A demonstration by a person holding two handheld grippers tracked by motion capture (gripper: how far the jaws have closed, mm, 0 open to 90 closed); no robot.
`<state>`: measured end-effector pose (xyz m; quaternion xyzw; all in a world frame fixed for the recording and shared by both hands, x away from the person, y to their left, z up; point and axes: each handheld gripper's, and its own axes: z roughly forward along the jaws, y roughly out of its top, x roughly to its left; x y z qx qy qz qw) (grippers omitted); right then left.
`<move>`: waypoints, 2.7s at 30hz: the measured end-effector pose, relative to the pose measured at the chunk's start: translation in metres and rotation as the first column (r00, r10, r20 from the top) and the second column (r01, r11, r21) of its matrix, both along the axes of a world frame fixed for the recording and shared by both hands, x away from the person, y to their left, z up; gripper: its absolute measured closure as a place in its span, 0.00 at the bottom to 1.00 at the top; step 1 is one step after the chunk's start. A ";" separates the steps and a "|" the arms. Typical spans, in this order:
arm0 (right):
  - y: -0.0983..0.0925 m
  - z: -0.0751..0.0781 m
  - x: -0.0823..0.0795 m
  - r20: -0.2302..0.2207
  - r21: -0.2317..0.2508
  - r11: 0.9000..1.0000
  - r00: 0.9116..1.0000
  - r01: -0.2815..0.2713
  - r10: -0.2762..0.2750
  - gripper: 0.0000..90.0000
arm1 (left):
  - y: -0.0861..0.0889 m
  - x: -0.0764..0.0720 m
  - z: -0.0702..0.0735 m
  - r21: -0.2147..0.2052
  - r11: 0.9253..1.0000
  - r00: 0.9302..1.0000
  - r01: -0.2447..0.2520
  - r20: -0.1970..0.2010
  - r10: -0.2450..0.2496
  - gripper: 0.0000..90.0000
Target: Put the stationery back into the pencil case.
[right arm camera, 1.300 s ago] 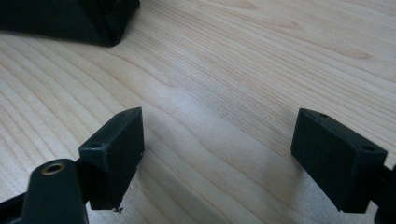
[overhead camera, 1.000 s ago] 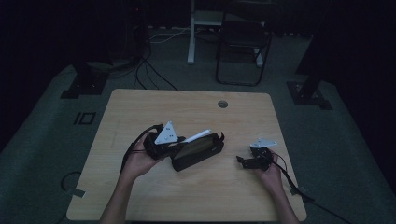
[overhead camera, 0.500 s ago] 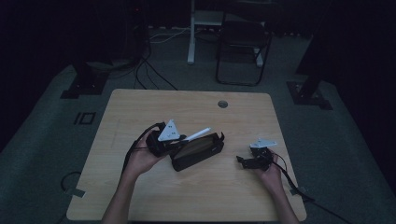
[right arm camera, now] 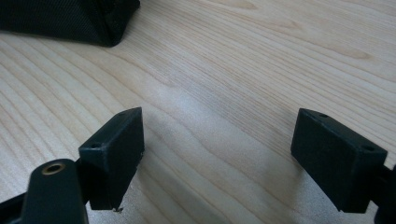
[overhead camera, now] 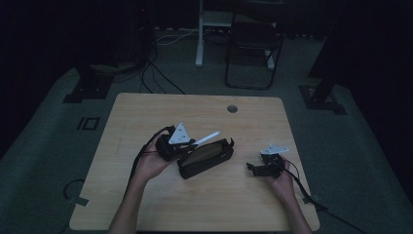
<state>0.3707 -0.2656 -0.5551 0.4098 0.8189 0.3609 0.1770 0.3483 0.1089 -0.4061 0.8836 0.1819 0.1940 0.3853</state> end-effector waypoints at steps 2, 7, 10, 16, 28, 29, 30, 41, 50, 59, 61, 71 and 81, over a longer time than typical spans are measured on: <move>0.000 0.000 0.000 0.000 0.000 1.000 1.000 -0.001 0.001 0.19 | -0.001 0.001 -0.001 -0.002 1.000 1.000 -0.002 0.000 0.002 0.88; 0.000 0.000 0.000 0.000 0.000 1.000 1.000 -0.002 0.002 0.19 | -0.003 0.005 -0.003 0.000 1.000 1.000 -0.011 -0.003 0.011 0.88; 0.000 0.000 0.000 0.000 0.000 1.000 1.000 -0.001 0.001 0.19 | -0.004 0.007 -0.005 -0.003 1.000 1.000 -0.013 -0.004 0.013 0.88; 0.000 0.000 0.000 0.000 0.000 1.000 1.000 -0.001 0.001 0.19 | -0.008 0.010 -0.008 0.006 1.000 1.000 -0.018 -0.003 0.018 0.88; 0.000 0.000 0.000 0.000 0.000 1.000 1.000 -0.002 0.002 0.19 | -0.015 0.013 -0.013 0.021 0.999 1.000 -0.030 -0.002 0.030 0.87; 0.000 0.000 0.000 0.000 0.000 1.000 1.000 -0.002 0.002 0.19 | -0.015 0.013 -0.014 0.020 0.999 0.999 -0.031 -0.003 0.032 0.87; 0.000 0.000 0.000 0.000 0.001 1.000 1.000 -0.001 0.001 0.19 | -0.016 0.013 -0.014 0.017 0.999 1.000 -0.031 -0.002 0.032 0.87; 0.000 0.000 0.000 0.000 0.000 1.000 1.000 -0.001 0.001 0.19 | -0.023 0.016 -0.019 0.030 0.999 0.999 -0.039 -0.009 0.040 0.87; 0.000 0.000 0.000 0.000 0.001 1.000 1.000 -0.001 0.001 0.19 | -0.029 0.018 -0.027 0.048 0.998 0.999 -0.042 -0.027 0.044 0.87; 0.000 0.000 0.000 0.000 0.001 1.000 1.000 -0.001 0.001 0.19 | -0.035 0.017 -0.037 0.068 0.997 0.998 -0.030 -0.048 0.033 0.87; 0.000 0.000 0.000 0.001 0.001 1.000 1.000 -0.001 0.001 0.19 | -0.037 0.017 -0.039 0.078 0.997 0.998 -0.027 -0.048 0.031 0.87; 0.000 0.000 0.000 0.001 0.001 1.000 1.000 -0.001 0.001 0.19 | -0.041 0.017 -0.045 0.107 0.994 0.998 -0.021 -0.056 0.027 0.87; 0.000 0.000 0.000 0.002 0.000 1.000 1.000 -0.002 0.002 0.19 | -0.046 0.019 -0.050 0.136 0.991 0.997 -0.013 -0.068 0.022 0.87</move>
